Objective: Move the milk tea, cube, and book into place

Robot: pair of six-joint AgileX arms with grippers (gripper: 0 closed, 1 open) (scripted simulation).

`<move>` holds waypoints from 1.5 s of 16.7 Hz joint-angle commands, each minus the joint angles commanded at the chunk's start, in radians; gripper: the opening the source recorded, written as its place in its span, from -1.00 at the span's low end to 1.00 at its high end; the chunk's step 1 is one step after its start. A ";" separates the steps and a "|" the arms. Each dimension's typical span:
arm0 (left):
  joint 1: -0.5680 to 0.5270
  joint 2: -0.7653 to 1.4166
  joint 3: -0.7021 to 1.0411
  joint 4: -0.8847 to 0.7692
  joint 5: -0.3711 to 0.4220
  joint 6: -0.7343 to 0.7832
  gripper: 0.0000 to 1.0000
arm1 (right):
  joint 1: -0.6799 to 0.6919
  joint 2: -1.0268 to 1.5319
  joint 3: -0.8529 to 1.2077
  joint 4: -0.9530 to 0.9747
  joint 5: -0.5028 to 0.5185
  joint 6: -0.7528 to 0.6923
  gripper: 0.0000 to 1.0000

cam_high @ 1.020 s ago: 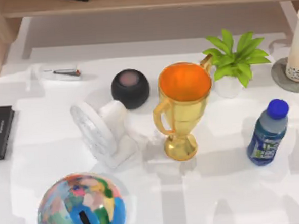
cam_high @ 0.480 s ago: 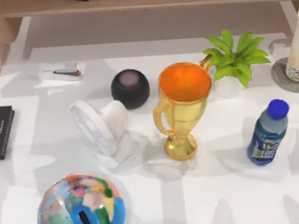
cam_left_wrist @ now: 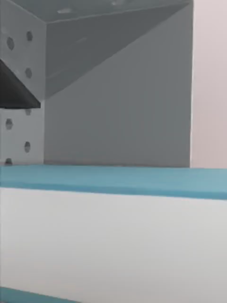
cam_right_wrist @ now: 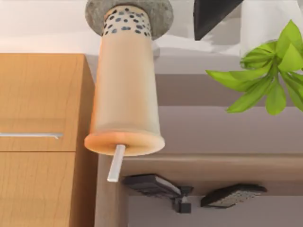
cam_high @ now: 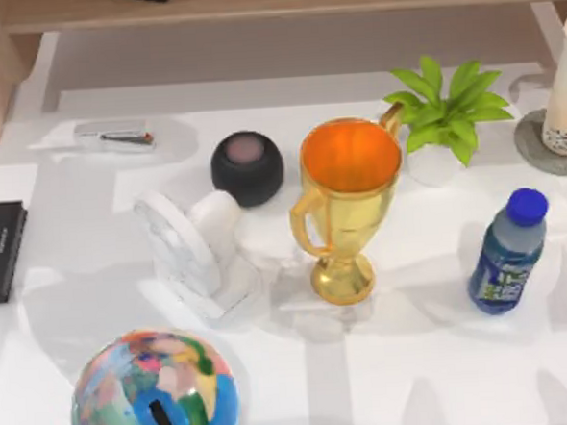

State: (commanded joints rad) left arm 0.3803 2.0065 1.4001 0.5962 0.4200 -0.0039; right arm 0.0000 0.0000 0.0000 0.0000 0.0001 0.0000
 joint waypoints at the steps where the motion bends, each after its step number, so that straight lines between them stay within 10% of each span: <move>1: -0.005 -0.002 -0.005 -0.002 -0.002 0.000 1.00 | 0.000 0.000 0.000 0.000 0.000 0.000 1.00; 14: -0.026 0.100 0.151 -0.050 -0.025 -0.001 1.00 | 0.000 0.000 0.000 0.000 0.000 0.000 1.00; 25: -0.026 0.100 0.151 -0.050 -0.025 -0.001 -0.66 | 0.000 0.000 0.000 0.000 0.000 0.000 1.00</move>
State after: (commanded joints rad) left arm 0.3540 2.1066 1.5513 0.5460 0.3951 -0.0050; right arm 0.0000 0.0000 0.0000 0.0000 0.0001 0.0000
